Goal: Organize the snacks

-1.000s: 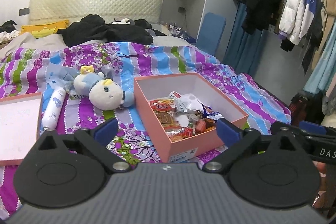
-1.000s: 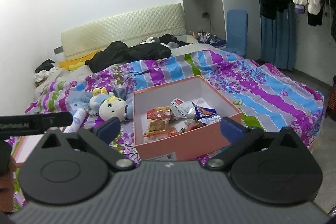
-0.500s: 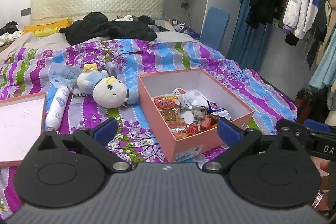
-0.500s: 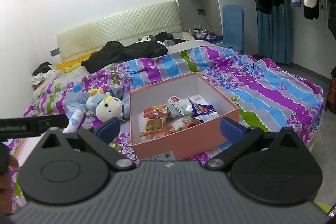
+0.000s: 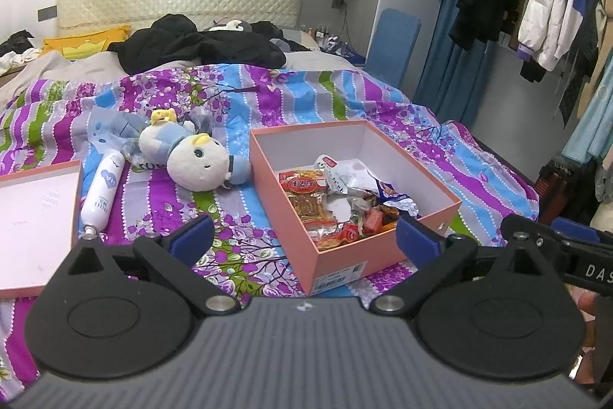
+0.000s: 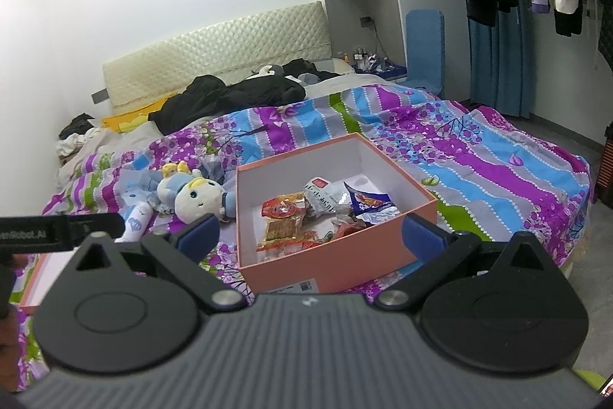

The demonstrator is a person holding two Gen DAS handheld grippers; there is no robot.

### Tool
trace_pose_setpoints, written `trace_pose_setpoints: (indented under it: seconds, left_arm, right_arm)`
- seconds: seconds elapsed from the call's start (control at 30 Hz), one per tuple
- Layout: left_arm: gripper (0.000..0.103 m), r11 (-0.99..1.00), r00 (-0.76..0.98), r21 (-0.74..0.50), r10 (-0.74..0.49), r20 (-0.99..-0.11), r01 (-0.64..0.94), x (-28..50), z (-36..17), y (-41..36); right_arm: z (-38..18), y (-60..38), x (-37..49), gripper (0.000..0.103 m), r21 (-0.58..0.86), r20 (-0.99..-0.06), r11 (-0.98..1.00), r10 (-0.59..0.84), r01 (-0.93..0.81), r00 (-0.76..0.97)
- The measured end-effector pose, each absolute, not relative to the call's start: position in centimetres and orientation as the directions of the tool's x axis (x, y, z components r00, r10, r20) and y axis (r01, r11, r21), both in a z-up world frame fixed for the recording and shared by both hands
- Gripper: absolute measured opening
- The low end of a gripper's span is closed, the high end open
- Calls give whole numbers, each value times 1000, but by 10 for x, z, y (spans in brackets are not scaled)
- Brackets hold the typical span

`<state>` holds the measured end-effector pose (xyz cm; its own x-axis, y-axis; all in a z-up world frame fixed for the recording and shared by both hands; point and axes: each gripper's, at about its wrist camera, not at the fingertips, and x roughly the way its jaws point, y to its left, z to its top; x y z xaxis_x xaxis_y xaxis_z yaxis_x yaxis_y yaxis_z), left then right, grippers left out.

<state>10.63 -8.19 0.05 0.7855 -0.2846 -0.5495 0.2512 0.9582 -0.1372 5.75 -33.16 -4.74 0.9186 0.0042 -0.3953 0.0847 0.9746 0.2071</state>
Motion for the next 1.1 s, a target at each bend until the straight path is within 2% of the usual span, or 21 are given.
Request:
trace_pose_setpoints:
  seconds: [1.1]
  left_arm:
    - [102,954,781,-132,-298,-550,271,102,-2,-81]
  right_arm:
    - [-48,-333,58,103,208,-397,974,0,90,918]
